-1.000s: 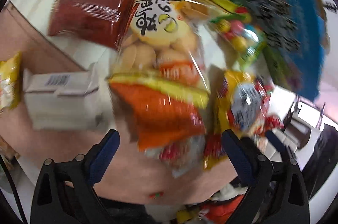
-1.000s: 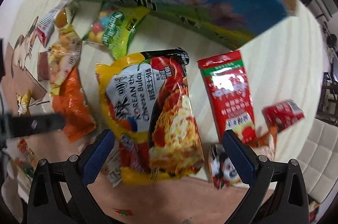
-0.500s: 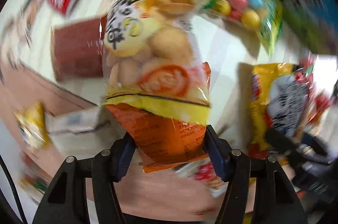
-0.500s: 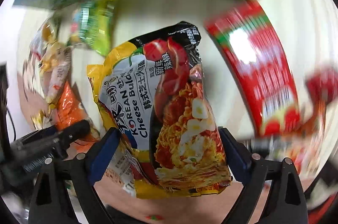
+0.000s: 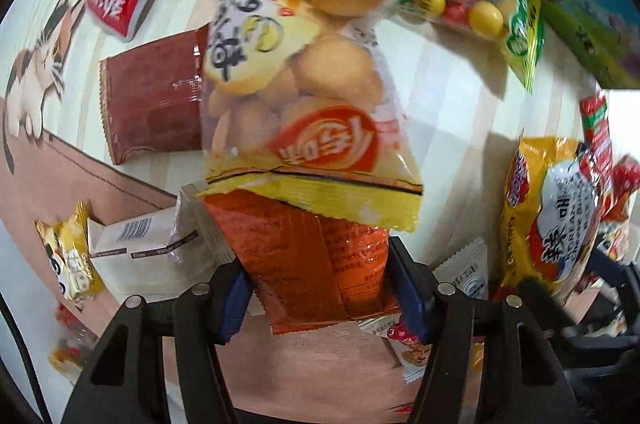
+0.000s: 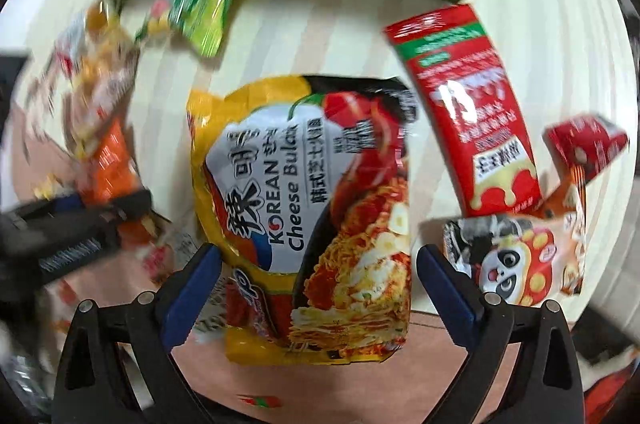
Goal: Organize snacks
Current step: 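Carry the orange bag with the left tool while the right carries the noodle pack into the box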
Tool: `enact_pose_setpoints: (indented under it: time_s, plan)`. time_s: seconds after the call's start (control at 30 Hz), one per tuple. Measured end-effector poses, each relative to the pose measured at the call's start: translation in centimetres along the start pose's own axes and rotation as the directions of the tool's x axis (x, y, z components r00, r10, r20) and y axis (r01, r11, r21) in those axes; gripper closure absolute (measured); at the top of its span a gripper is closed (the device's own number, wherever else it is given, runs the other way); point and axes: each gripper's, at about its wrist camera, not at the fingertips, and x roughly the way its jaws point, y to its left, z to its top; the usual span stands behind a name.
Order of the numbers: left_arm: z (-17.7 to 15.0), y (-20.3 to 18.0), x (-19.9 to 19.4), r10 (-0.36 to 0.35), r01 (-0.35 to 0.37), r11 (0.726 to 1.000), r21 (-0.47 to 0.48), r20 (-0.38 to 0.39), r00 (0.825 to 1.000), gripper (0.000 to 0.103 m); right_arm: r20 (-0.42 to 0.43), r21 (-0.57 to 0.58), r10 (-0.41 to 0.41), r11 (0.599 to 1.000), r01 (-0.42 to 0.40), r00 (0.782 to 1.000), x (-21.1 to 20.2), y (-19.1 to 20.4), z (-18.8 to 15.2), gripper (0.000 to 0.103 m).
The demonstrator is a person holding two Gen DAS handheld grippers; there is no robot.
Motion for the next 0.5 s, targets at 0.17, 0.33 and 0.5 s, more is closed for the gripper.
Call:
enact_pose_setpoints:
  time_s: [0.17, 0.33, 0.5]
  plan:
    - [-1.5, 0.9, -1.0, 0.005, -0.005, 1.0, -0.007, 0.02, 1.0, 0.052, -0.036, 0.011, -0.031, 0.999, 0.031, 0.999, 4.7, 3.2, 0.5, 0.009]
    - [-2.8, 0.9, -2.4, 0.052, -0.053, 0.998, 0.026, 0.049, 0.997, 0.054, 0.01, 0.046, -0.026, 0.999, 0.025, 1.0, 8.4, 4.5, -0.2, 0.014]
    - [-5.5, 0.6, -5.0, 0.05, -0.053, 0.998, 0.041, 0.066, 0.997, 0.054, 0.028, 0.121, 0.018, 0.992, -0.021, 0.999, 10.6, 3.4, -2.6, 0.014]
